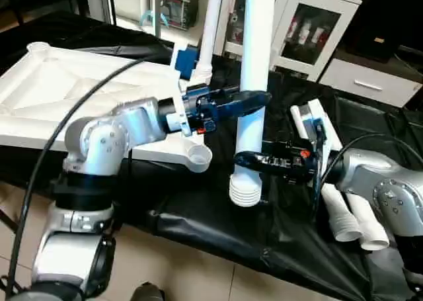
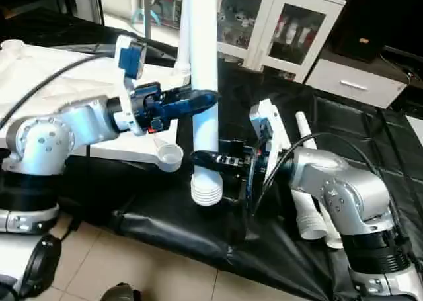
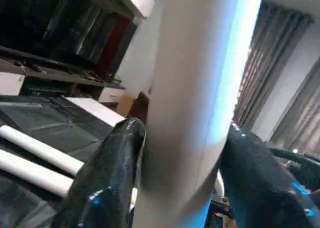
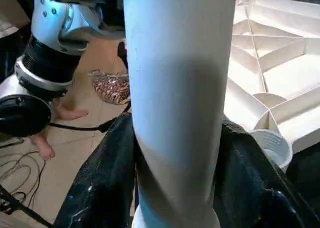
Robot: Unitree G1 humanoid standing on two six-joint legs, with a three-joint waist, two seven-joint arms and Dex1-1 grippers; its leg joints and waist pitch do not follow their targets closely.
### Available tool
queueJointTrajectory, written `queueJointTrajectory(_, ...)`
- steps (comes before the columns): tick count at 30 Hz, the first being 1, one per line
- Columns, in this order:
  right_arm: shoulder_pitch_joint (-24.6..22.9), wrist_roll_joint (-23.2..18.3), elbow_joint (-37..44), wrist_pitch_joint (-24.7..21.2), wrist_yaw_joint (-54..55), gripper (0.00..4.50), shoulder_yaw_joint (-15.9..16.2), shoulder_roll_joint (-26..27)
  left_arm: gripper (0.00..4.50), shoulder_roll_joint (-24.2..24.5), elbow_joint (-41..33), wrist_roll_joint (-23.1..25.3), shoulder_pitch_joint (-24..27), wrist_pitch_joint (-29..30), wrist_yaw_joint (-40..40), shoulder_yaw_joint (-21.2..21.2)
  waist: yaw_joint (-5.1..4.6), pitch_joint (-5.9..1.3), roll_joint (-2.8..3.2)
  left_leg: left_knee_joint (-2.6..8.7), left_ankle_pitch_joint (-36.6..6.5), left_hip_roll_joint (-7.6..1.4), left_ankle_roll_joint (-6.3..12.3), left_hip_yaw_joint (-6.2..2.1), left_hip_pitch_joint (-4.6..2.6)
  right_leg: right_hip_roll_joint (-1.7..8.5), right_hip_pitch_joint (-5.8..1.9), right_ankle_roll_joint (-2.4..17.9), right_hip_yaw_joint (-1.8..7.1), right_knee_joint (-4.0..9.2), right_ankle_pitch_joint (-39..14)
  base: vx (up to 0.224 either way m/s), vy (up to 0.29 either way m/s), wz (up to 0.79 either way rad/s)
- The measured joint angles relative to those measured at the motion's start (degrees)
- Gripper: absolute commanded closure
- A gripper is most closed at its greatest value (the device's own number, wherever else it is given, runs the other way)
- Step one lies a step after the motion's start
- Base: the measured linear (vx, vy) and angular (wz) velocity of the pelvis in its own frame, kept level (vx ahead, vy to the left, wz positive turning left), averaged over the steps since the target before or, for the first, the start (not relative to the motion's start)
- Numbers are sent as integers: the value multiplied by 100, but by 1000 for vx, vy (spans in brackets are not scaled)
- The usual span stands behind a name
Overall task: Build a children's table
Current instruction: Pick table leg
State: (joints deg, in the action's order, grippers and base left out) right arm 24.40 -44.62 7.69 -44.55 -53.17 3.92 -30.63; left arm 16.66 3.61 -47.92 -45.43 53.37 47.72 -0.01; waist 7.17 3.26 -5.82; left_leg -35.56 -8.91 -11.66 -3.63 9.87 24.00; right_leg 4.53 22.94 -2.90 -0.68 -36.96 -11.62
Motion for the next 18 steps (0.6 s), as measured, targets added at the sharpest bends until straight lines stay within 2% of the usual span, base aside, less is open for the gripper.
queueJointTrajectory(4, -9, 63, -104, 0, -4, 265, 17, 0, 259, 97, -18, 323, -21, -269, 74, -232, 3, 1, 4, 0, 0, -1, 0, 0, 0, 0, 1, 0, -1, -1, 0, 0, 0, 0)
queueJointTrajectory(9, -10, 101, -106, 0, -30, 266, 31, 0, 268, 78, -35, 343, -24, -262, 73, -253, 2, 3, 8, 0, 0, -1, 0, 1, 0, 0, 1, 0, -1, -2, 0, 0, 0, 0)
queueJointTrajectory(10, -9, 123, -107, 1, -32, 231, 31, 1, 268, 70, -35, 366, -24, -262, 73, -253, 2, 3, 8, 0, 0, -1, 0, 1, 0, 0, 1, 0, -1, -2, 0, 0, 0, 0)
queueJointTrajectory(12, -3, 150, -119, 20, -35, 196, 31, 6, 269, 52, -34, 389, -30, -263, 70, -248, 3, 3, 7, 0, 0, -1, -1, 1, 0, 0, 1, 0, -1, -2, 0, 0, 0, 0)
queueJointTrajectory(14, 73, 214, -124, 81, -37, 187, 31, 44, 269, 44, 46, 444, -70, -263, 62, -269, -1, 3, 9, 1, 0, -1, -1, 1, -1, 0, 2, 3, -1, -3, 2, 0, 0, 0)
queueJointTrajectory(15, 107, 244, -128, 133, -40, 164, 31, 56, 269, 44, 76, 460, -102, -263, 71, -288, 1, 3, 9, 0, 0, -2, -1, 1, -1, 0, 2, 3, -2, -4, 2, 0, 0, 0)
queueJointTrajectory(18, 202, 278, -171, 213, -53, 141, 43, 60, 269, 55, 83, 494, -174, -284, 87, -316, 1, 2, 11, 0, 1, -2, -1, 2, -2, 0, 1, 3, 0, -3, 2, 0, 0, 0)
